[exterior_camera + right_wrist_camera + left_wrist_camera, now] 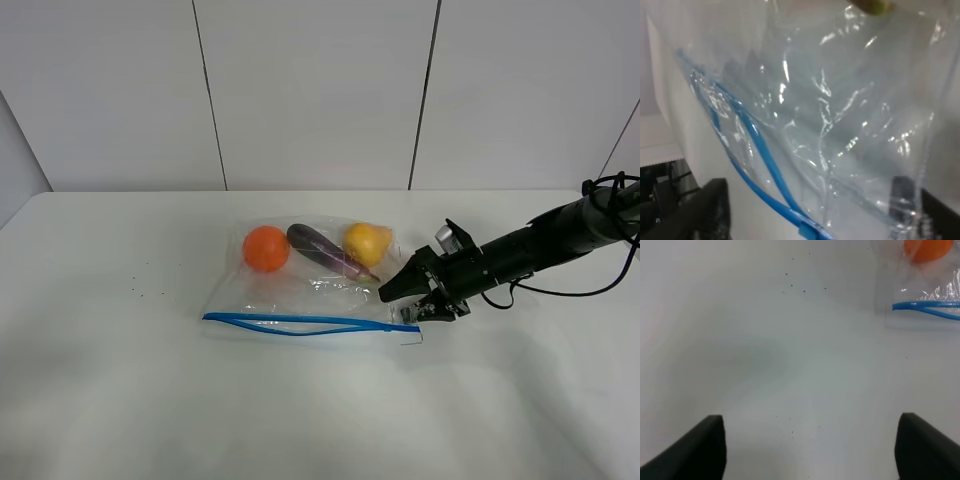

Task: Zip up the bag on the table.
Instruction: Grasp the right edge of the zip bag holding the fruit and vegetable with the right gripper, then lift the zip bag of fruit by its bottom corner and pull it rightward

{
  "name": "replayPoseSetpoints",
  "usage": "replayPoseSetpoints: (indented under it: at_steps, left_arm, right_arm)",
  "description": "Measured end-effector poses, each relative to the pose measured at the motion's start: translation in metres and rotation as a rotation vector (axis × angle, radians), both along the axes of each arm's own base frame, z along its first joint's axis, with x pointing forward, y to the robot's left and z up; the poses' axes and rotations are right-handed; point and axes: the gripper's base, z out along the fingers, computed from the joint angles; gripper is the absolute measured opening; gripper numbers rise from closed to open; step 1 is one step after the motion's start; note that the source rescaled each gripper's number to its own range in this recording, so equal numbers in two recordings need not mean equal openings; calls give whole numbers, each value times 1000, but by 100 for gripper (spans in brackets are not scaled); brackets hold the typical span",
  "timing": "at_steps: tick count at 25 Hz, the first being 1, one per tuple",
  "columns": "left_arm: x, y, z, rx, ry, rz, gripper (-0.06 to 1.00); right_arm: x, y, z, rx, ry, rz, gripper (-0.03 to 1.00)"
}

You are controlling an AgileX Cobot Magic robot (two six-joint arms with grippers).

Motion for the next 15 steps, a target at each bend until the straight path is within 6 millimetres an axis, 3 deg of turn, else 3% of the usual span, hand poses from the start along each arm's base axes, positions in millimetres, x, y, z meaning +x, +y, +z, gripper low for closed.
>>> replayPoseSetpoints:
  at_steps: [2,6,8,15]
  left_arm:
    - [0,0,0,0,0,0,100]
    - [0,0,0,0,0,0,100]
    - [0,0,0,0,0,0,100]
    - [0,0,0,0,0,0,100]
  right_arm:
    - [0,0,0,0,1,0,58]
    - [-1,0,0,6,2,5,15]
    - [-1,0,0,7,2,6,0]
    - [-2,1,2,29,11,16,0]
